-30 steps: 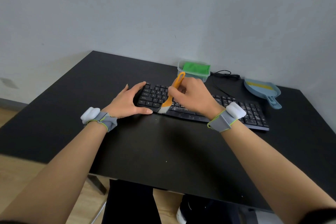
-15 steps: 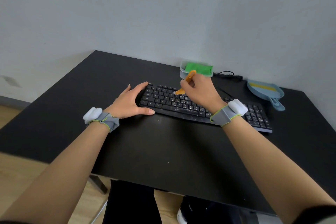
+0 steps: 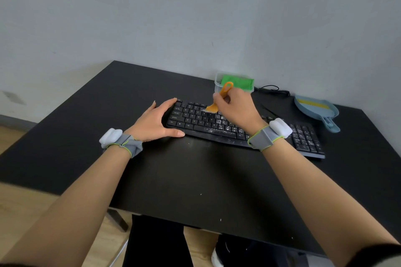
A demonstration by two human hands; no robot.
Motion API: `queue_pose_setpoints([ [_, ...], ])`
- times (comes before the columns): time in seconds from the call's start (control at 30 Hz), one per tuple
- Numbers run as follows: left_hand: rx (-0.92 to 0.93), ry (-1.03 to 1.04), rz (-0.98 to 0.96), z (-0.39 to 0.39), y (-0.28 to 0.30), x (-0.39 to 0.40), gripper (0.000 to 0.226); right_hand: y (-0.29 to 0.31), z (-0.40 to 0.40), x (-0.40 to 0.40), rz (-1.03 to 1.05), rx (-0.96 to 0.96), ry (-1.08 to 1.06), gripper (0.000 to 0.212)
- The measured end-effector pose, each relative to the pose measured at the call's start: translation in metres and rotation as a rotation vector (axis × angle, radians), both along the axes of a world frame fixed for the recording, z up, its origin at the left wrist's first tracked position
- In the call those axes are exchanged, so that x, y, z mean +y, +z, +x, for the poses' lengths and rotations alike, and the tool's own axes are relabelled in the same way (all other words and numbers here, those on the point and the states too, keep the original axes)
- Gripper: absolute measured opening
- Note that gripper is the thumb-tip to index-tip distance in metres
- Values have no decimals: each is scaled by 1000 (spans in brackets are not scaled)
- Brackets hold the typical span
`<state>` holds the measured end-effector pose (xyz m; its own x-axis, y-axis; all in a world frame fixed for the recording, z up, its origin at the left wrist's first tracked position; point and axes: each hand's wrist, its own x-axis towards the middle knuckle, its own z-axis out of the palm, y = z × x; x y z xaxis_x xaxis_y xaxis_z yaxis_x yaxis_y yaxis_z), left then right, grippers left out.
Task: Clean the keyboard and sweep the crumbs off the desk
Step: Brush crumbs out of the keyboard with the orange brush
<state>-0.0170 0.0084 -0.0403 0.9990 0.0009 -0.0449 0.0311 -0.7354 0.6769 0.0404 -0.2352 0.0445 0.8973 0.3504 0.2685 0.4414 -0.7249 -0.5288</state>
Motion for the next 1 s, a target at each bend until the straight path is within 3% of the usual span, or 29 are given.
queue_pose_setpoints([
  [0.43,-5,14,13,-1,3,-3,113,9,-19,-4,-48,9,79,35],
  [0.63,2,0,22,0,-1,2,124,17,-27,-4,-6,-20,93,35],
  [1.0,-5,-16,6,-5,7,-4,122,18,-25,-15,-39,10,28,36],
])
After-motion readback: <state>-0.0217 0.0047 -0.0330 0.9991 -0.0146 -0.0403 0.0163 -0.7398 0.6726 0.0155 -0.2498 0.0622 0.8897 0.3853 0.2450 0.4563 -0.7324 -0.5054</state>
